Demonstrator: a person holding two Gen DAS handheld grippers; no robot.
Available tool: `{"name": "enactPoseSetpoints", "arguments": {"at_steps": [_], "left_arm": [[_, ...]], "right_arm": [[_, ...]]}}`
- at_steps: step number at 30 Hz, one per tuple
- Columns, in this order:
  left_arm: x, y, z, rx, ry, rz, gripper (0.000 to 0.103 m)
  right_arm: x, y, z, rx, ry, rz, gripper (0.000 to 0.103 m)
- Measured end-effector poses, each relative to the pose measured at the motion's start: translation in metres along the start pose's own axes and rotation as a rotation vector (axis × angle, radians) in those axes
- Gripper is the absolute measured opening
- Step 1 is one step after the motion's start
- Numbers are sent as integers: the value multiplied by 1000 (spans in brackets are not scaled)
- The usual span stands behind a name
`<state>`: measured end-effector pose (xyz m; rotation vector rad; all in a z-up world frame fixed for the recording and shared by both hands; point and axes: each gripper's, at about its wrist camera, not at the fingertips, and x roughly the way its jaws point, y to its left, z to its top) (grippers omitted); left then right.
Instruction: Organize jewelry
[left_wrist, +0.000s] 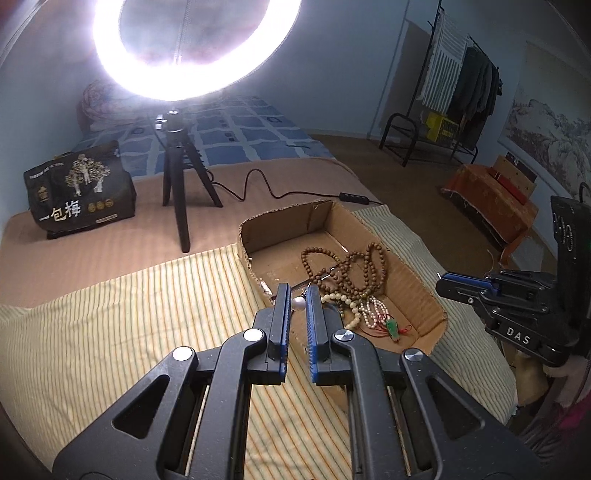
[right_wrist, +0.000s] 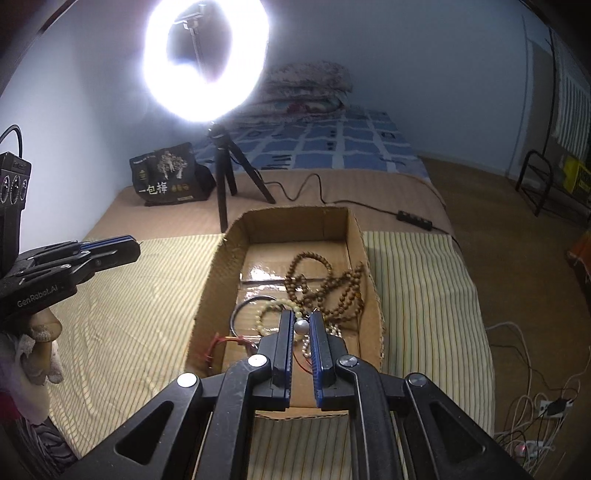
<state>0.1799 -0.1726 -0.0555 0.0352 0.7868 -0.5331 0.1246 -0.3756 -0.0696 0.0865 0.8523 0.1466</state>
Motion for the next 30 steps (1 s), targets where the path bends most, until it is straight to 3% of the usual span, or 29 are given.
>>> {"name": "enactPoseSetpoints", "arguments": {"at_steps": [14,30], "left_arm": [[49,-8,7,4,54,-2,6],[63,-13,9,-6,64,-6,6]], "right_arm": [[21,-10,1,24,35,0,6],[29,-17,0,49,51,-23,7]]}}
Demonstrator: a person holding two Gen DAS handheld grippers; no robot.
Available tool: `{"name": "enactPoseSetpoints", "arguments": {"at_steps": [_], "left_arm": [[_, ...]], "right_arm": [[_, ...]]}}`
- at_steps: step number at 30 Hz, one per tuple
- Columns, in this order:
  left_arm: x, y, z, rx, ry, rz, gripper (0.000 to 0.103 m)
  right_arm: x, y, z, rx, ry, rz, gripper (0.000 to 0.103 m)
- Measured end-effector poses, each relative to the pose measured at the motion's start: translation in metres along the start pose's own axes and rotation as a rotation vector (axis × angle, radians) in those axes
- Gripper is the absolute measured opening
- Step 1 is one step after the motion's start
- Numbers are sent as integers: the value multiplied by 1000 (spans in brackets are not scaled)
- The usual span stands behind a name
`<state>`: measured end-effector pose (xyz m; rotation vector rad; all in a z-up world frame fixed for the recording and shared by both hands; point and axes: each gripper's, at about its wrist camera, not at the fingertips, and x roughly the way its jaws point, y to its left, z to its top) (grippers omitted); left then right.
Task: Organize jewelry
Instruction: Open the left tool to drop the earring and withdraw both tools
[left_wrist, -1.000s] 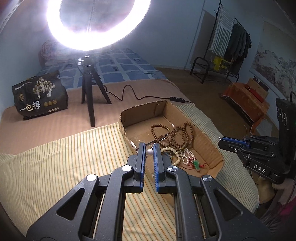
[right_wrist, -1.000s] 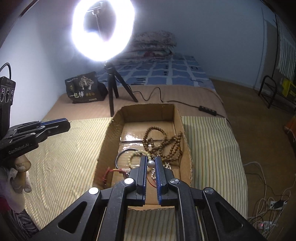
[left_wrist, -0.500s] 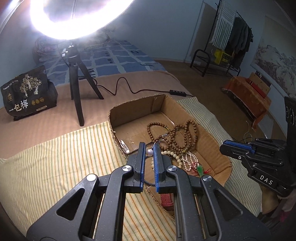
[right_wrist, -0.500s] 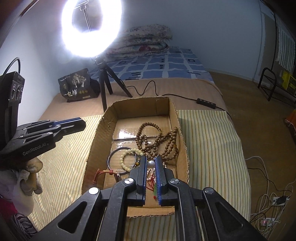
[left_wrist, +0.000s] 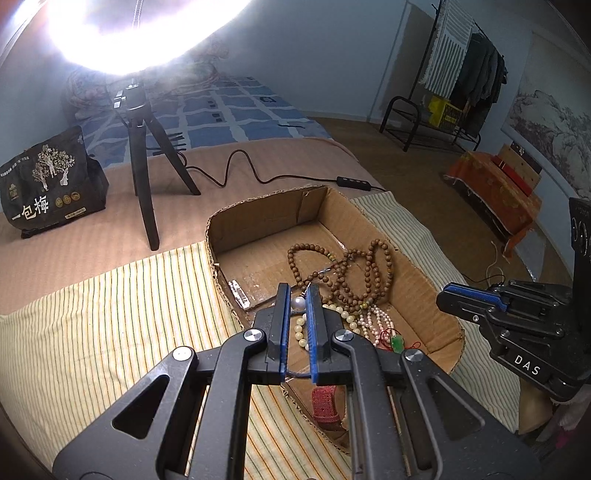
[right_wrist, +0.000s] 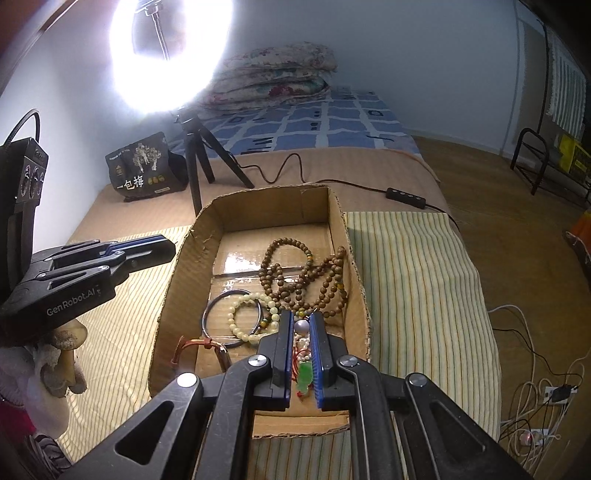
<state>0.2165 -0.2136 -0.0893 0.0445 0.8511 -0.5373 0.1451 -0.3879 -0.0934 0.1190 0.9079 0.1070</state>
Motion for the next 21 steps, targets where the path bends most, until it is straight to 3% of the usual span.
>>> {"name": "enactPoseSetpoints", "arguments": {"at_steps": [6,9,11,12,14,17,19,21], "left_arm": [[0,-1,0,6,-2,9,6],[-2,-3,0,13,-3,15,7],[-2,-3,1,15,-4,24,7],[-2,-4,0,15,-4,28,9],[-3,-3,0,9,-10,32,38],[-5,-1,1,3,-22,41,42],[-7,0,1,0,-26,43,43],[-8,0,1,-3,-30,48,48]], "right_arm": [[0,1,0,-2,1,-3,7],[0,2,0,-4,1,-8,18],[1,3,-1,-6,4,-9,20],[1,2,-1,-6,5,-12,24],[1,3,-2,-8,8,-17,28],[3,3,-3,-12,15,-25,39],[2,3,-4,-16,13,-33,59],[1,5,-4,-25,4,-45,67]]}}
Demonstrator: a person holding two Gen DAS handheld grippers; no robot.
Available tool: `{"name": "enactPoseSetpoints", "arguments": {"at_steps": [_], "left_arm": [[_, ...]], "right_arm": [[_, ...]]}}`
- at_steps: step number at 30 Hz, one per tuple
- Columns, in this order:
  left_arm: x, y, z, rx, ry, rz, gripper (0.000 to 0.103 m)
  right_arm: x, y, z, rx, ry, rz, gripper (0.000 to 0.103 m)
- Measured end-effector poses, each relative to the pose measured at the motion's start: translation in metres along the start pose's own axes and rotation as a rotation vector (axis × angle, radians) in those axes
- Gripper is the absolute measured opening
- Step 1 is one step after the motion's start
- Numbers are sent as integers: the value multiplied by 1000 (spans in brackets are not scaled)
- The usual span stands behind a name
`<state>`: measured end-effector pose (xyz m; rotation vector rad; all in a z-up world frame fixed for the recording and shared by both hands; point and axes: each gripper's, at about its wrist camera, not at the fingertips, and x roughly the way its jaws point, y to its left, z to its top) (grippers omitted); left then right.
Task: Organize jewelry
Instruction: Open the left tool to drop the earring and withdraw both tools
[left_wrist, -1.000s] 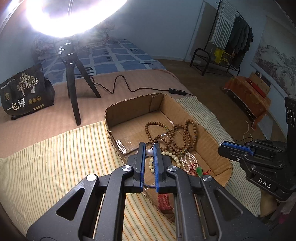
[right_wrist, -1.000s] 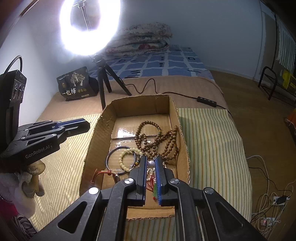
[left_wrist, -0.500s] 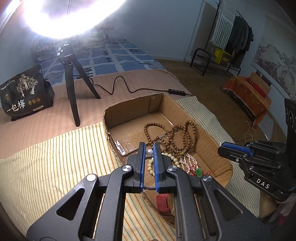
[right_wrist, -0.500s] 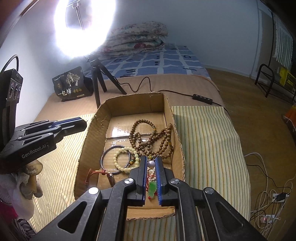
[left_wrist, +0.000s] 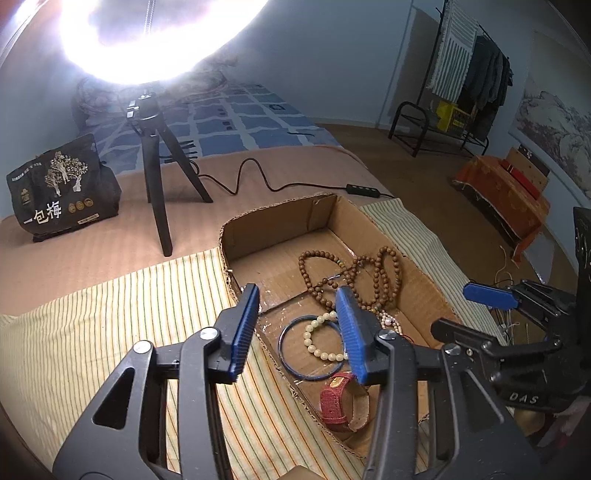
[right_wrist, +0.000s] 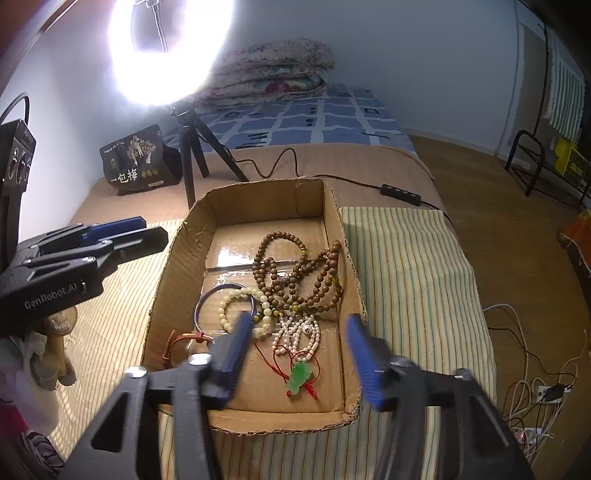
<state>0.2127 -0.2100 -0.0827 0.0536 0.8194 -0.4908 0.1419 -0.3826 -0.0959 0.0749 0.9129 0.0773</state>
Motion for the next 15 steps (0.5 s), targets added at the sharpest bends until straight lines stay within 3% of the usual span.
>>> {"name": "enactPoseSetpoints", "arguments": {"at_steps": [7,15], "left_arm": [[-8,-1,-1,0,-18,10,61],[-21,-2,-5,10,-31,14,62]], "right_arm": [[-4,3,-1,-6,-5,-24,81],[-17,4,0,0,-22,-71,89]]}}
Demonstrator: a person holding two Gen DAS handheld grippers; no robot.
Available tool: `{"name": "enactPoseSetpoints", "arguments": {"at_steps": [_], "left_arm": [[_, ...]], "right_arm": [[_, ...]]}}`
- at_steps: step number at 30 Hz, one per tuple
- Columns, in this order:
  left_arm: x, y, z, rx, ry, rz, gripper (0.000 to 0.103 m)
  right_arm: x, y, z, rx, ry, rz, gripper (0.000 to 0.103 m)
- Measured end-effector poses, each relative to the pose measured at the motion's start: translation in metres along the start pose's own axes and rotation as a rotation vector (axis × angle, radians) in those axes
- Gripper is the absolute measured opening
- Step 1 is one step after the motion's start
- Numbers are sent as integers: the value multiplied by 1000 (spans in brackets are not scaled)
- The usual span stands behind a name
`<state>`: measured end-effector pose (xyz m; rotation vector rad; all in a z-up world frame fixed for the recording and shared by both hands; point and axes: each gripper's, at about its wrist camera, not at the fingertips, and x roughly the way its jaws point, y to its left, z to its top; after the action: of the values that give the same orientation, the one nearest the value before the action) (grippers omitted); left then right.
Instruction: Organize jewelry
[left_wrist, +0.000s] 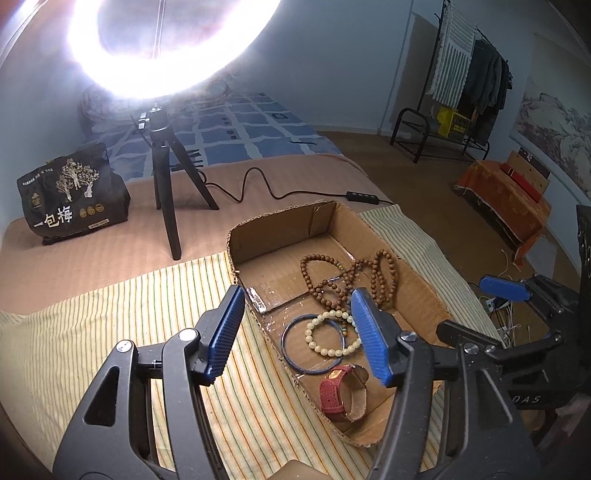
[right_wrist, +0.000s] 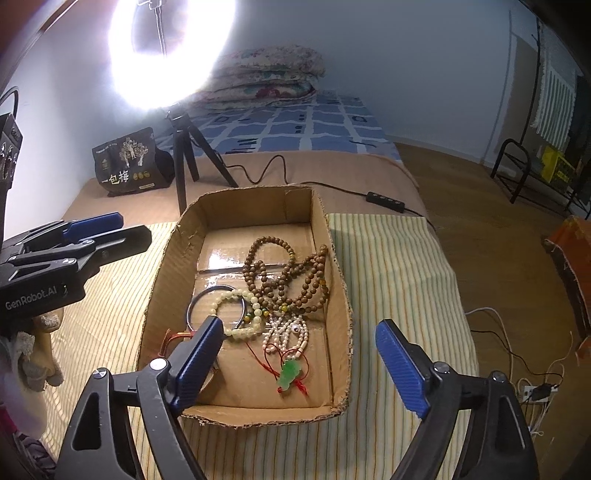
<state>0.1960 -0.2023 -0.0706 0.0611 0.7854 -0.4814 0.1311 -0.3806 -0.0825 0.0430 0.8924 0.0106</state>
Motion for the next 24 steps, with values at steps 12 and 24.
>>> {"name": "enactPoseSetpoints", "arguments": {"at_steps": [12,24], "left_arm": [[-48,2,-6,-10,-67,5,75],[-96,7,-22,-43,-107,-4,79]], "right_arm": [[-32,8,0,-8,-56,-52,94],[-76,7,-9,34,-146,-56,99]]}}
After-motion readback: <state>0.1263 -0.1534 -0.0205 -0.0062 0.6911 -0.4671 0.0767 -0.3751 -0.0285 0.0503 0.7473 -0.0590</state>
